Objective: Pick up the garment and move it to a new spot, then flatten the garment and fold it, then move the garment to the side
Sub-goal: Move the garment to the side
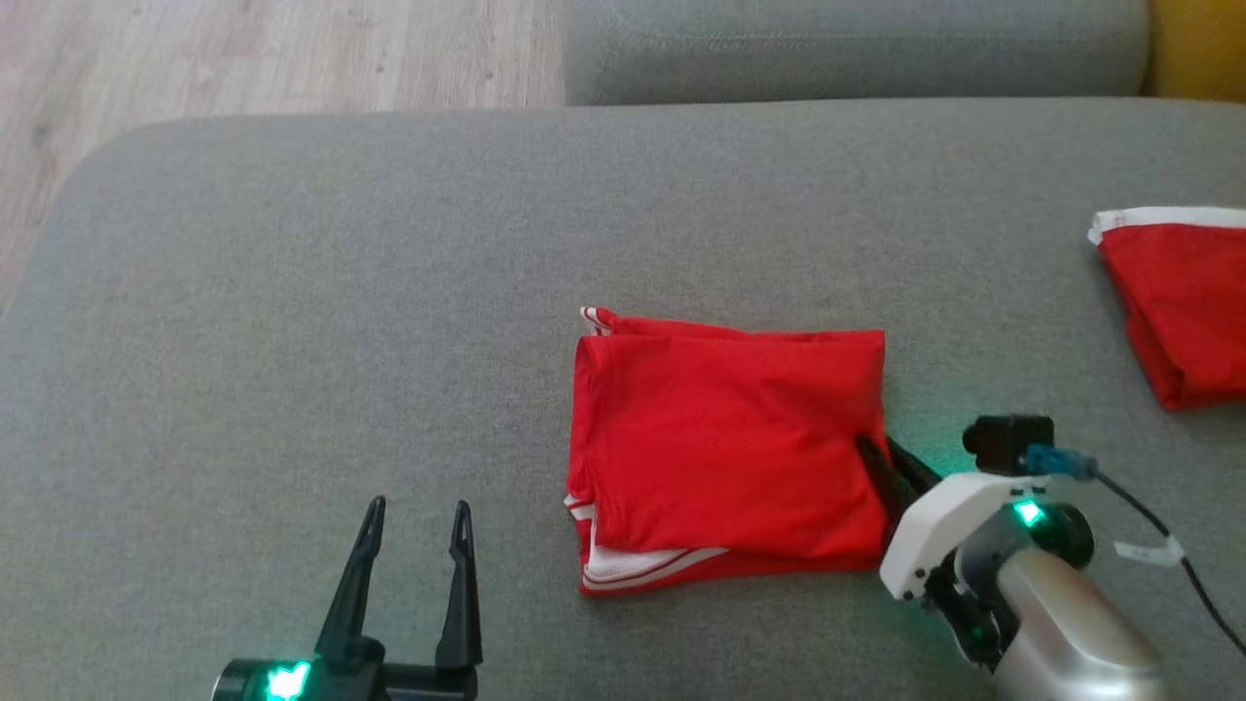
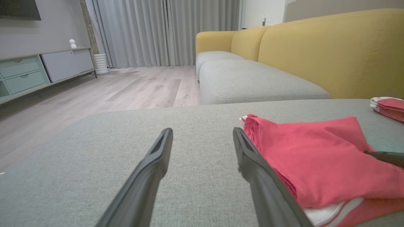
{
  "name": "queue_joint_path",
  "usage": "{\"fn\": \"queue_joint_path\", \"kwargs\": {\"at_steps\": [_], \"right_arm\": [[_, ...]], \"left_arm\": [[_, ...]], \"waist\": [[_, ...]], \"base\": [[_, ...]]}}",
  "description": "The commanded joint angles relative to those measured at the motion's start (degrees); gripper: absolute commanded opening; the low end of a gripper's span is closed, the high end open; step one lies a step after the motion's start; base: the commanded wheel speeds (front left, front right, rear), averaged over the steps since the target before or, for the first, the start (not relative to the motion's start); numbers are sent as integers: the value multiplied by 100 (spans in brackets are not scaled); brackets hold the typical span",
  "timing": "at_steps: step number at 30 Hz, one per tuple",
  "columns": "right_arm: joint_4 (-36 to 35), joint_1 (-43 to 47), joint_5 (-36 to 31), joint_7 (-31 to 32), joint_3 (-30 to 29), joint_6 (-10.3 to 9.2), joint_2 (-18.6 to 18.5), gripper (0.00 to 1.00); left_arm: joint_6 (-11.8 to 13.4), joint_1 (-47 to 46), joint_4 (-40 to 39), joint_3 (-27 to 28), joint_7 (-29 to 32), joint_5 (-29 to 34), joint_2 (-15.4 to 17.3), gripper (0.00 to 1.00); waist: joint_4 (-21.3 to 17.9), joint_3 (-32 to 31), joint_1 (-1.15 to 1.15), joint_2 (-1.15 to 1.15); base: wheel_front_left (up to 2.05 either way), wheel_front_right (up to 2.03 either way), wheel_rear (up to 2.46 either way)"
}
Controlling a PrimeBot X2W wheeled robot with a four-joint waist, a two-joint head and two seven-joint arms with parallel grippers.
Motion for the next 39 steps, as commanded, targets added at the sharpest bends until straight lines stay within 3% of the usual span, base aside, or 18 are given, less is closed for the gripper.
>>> {"fn": "queue_joint_path", "kwargs": {"at_steps": [1,6,12,16,17,26,28,29,30,34,39], "right_arm": [[-26,-167,99,-29,238,37,-77,0],[-19,-653,-6,-271,254,37,-522,0],[-440,-1332,-300,-109,97,37,-1484,0],[-895,-1703,-444,236,-148,37,-2259,0],[-895,-1703,-444,236,-148,37,-2259,0],[-2111,-1858,-676,1539,-1105,37,-3923,0],[-2271,-1765,-765,1780,-1287,37,-4018,2],[-2317,-1702,-829,1904,-1375,37,-4015,38],[-2351,-1627,-916,2017,-1460,37,-3982,98],[-2524,-1227,-1317,2153,-1793,37,-3447,100],[-2813,-479,-1678,1780,-1993,37,-2372,100]], "left_arm": [[19,-243,-172,113,-54,-52,-59,100],[178,-406,-417,99,-54,-311,-59,100],[8,-756,-586,2,-54,-418,-59,100],[-205,-1038,-737,-19,-54,-750,-59,100],[-205,-1038,-737,-19,-54,-750,-59,100],[-459,-1497,-740,-11,-54,-848,-59,100],[-441,-1561,-697,30,-54,-835,-59,100],[-417,-1587,-680,53,-54,-819,-59,100],[-390,-1602,-654,72,-54,-814,-59,100],[-326,-1598,-526,103,-54,-790,-59,100],[-348,-1460,-376,103,-54,-665,-59,100]], "waist": [[-9,93,-1,0],[-125,423,-1,0],[-387,951,-1,0],[-558,1281,-1,0],[-558,1281,-1,0],[-754,1755,-1,0],[-773,1747,-1,0],[-776,1724,-1,0],[-776,1692,-1,0],[-765,1462,-1,0],[-723,1015,-1,0]], "base": [[0,0,0],[0,0,0],[0,0,0],[0,0,0],[0,0,0],[0,0,0],[0,0,0],[0,0,0],[0,0,0],[0,0,0],[0,0,0]]}}
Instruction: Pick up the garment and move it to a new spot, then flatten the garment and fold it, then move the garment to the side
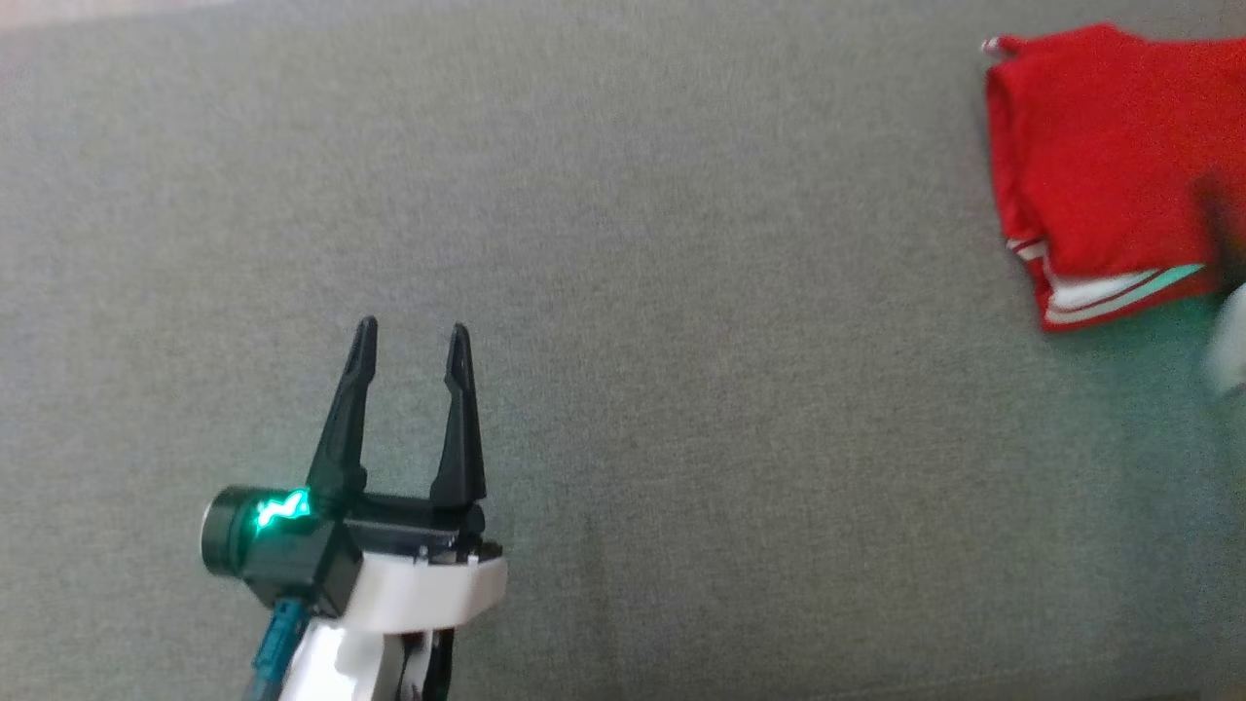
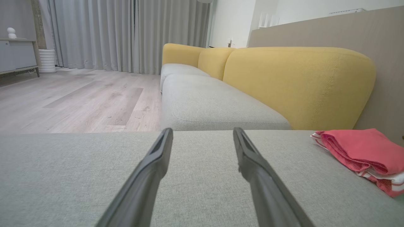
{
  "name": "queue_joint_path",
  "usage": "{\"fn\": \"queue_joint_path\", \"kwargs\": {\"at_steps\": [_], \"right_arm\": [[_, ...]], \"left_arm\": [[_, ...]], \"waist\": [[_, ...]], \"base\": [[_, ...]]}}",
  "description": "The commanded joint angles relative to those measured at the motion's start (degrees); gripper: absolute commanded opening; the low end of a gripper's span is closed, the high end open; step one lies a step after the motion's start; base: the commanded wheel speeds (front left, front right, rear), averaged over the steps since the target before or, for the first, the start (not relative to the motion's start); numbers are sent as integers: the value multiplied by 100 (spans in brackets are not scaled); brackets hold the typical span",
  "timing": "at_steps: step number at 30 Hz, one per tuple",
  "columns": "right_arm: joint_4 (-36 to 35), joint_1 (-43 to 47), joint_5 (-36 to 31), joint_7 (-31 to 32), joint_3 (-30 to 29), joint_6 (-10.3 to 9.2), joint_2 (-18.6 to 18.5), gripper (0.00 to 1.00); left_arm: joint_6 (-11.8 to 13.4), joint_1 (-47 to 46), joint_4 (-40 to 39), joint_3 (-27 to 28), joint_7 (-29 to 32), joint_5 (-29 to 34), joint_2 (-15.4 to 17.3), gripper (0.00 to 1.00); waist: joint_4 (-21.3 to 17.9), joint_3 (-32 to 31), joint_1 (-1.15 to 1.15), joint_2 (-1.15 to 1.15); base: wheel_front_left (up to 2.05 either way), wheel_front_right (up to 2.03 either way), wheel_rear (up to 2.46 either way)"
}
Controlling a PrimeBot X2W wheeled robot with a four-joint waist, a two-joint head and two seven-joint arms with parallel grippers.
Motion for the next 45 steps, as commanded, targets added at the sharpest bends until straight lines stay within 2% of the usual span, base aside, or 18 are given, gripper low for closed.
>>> {"fn": "queue_joint_path", "kwargs": {"at_steps": [1,4,7,13,15,18,21,26,31,41,42,45], "right_arm": [[-239,196,-74,-175,-10,19,33,100],[-290,671,-71,-660,87,19,690,100],[-223,1119,29,-1287,332,19,1192,100],[36,1767,-89,-2834,807,19,1848,100],[93,1912,-222,-3128,904,19,2017,100],[-2,2091,-363,-3268,911,19,2198,100],[-557,2368,-377,-3277,652,19,2382,100],[-1054,2950,-507,-3279,217,19,2521,100],[-1193,3387,-651,-3280,-94,19,2663,100],[-1240,3438,-721,-3281,-77,19,2721,100],[-1025,3672,-679,-3219,-200,-1,2758,0],[-757,3710,-672,-3209,-170,-1,2759,0]], "left_arm": [[-3,72,-120,184,-29,46,-27,100],[-52,190,-33,220,-29,123,-27,100],[-138,355,89,231,-29,92,-27,100],[-88,787,138,353,-29,-9,-27,100],[-77,926,90,377,-29,-70,-27,100],[-39,1041,10,421,-29,-90,-27,100],[-15,1145,-40,442,-29,-78,-27,100],[-18,1279,-67,458,-29,-43,-27,100],[15,1461,-51,559,-29,162,-27,100],[-20,1609,-55,631,-29,224,-27,100],[-11,1831,137,423,0,186,7,0],[-7,1882,410,392,2,181,7,0]], "waist": [[32,-268,0,0],[70,-592,0,0],[140,-931,0,0],[270,-1591,0,0],[318,-1721,0,0],[383,-1856,0,0],[438,-1972,0,0],[525,-2069,0,0],[551,-2133,0,0],[518,-2135,0,0],[518,-2135,0,0],[517,-2135,1,0]], "base": [[0,0,0],[0,0,0],[0,0,0],[0,0,0],[0,0,0],[0,0,0],[0,0,0],[0,0,0],[0,0,0],[0,0,0],[0,0,0],[0,0,0]]}}
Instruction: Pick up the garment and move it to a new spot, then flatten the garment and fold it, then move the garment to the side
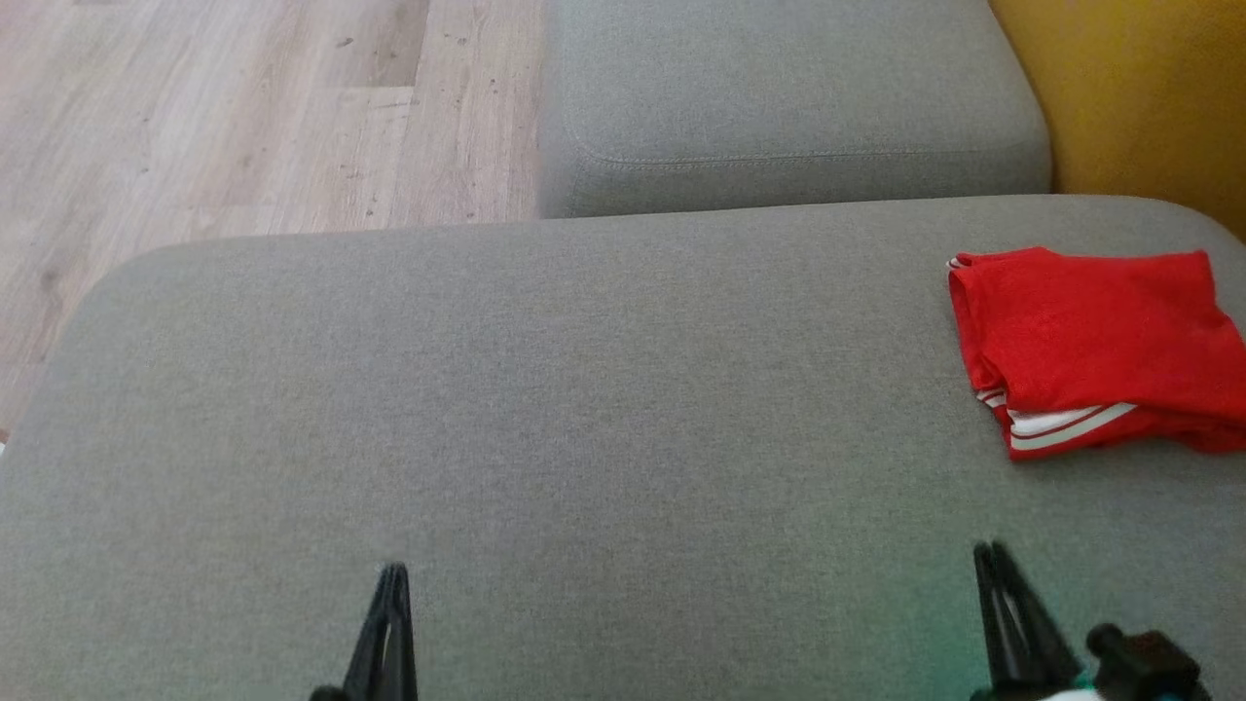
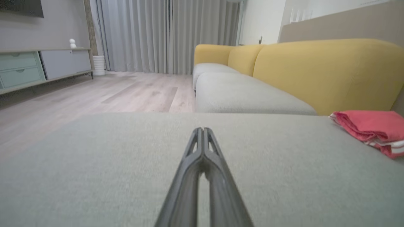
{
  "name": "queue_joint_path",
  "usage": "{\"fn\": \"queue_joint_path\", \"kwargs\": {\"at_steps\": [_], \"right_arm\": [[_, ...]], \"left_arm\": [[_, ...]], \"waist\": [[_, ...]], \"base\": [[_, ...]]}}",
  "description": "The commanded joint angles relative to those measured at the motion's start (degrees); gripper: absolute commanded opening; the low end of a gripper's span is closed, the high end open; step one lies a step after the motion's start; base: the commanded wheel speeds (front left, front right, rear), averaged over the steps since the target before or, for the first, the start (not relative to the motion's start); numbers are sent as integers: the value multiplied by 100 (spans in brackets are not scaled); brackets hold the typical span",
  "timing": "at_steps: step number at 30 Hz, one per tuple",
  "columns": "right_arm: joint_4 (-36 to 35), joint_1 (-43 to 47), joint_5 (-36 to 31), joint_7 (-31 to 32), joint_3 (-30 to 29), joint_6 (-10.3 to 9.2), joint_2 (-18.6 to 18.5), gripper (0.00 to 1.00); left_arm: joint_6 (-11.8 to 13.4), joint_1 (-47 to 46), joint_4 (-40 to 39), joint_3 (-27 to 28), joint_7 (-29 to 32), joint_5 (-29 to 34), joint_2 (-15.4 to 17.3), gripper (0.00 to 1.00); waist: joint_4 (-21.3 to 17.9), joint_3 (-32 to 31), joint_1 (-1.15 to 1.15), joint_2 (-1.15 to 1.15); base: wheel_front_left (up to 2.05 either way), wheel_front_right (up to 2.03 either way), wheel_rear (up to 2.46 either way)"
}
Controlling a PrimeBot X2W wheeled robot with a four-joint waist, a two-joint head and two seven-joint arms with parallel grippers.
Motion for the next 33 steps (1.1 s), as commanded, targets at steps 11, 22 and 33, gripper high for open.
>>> {"fn": "queue_joint_path", "kwargs": {"at_steps": [11,22,33], "right_arm": [[84,-129,702,128,-25,2,-22,0],[115,-300,1461,277,-70,3,-40,0],[145,-482,2278,449,-130,5,-51,0]], "left_arm": [[-84,-114,111,92,117,-725,43,0],[-206,-307,241,201,260,-1510,82,0],[-329,-508,358,334,423,-2356,116,0]], "waist": [[-23,35,0,0],[-47,71,0,0],[-73,111,0,0]], "base": [[0,0,0],[0,0,0],[0,0,0]]}}
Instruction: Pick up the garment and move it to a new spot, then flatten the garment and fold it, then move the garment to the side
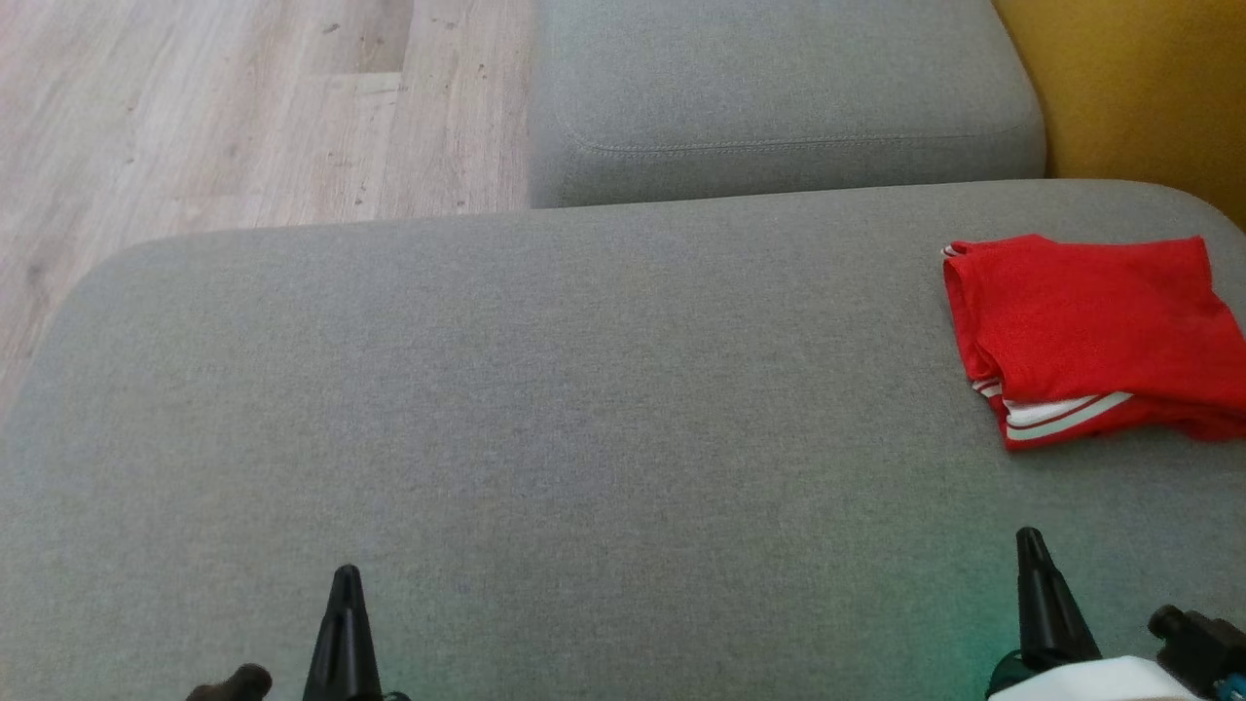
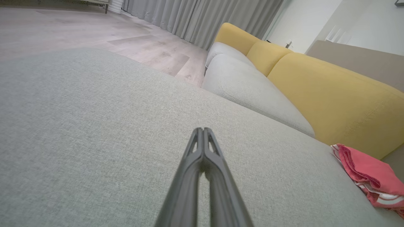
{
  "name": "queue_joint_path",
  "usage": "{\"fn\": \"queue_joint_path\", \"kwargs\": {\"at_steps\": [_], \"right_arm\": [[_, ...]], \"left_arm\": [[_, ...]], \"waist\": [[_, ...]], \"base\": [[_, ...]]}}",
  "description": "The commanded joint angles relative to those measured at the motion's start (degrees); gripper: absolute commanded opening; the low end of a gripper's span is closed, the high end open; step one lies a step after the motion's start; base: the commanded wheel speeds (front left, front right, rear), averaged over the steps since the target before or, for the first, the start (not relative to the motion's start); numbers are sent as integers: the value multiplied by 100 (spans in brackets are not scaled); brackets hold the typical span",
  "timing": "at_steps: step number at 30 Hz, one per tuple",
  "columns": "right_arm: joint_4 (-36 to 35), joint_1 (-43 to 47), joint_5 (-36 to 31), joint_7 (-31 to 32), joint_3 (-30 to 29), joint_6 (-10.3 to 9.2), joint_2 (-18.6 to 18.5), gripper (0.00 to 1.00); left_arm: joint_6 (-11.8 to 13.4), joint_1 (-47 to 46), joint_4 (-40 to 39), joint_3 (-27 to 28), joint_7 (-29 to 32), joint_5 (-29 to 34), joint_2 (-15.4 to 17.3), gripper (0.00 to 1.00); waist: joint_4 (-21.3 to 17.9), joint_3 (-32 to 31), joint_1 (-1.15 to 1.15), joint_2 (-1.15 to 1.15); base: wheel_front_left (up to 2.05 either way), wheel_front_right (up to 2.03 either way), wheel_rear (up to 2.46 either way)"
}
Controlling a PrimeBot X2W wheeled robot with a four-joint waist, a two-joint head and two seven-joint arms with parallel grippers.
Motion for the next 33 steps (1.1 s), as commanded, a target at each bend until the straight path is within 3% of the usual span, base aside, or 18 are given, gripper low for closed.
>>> {"fn": "queue_joint_path", "kwargs": {"at_steps": [1,33], "right_arm": [[-150,-279,187,33,-13,5,-51,0],[-74,-749,2261,510,-212,10,-48,0]], "left_arm": [[-37,-281,-135,136,33,-174,68,0],[-346,-770,107,544,500,-2302,109,0]], "waist": [[-3,5,0,0],[-71,109,0,0]], "base": [[0,0,0],[0,0,0]]}}
